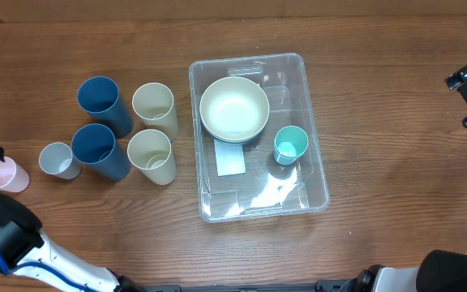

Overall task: Pack container
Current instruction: 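Grasp the pink cup with the left gripper, then stack the pink cup onto the cups in the container, then grasp the grey cup with the left gripper, then stack the grey cup onto the cup stack in the container, then grasp the back dark blue cup with the left gripper, then place the dark blue cup upright in the container's front right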

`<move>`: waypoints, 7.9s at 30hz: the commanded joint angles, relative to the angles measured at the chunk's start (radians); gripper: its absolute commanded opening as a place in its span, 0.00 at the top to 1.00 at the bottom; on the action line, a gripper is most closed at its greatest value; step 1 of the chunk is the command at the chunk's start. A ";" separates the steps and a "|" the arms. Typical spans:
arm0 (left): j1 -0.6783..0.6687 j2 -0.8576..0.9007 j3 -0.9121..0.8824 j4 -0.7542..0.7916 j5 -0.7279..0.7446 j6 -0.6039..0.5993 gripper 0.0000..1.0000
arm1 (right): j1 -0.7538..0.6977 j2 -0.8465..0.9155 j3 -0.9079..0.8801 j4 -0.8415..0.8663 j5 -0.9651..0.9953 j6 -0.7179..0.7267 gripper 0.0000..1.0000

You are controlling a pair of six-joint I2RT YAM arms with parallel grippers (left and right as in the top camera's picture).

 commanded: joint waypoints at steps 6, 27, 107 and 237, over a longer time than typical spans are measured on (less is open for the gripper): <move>0.022 0.023 -0.014 0.048 -0.084 0.016 0.45 | -0.002 0.000 0.003 0.005 -0.001 0.004 0.00; -0.011 -0.136 0.140 -0.029 0.132 -0.006 0.96 | -0.002 0.000 0.003 0.006 -0.001 0.004 0.00; -0.187 -0.243 -0.571 0.358 0.069 -0.008 0.96 | -0.002 0.000 0.003 0.005 -0.001 0.004 0.00; -1.618 0.035 0.135 -0.071 0.037 0.108 0.96 | -0.002 0.000 0.003 0.005 -0.001 0.004 0.00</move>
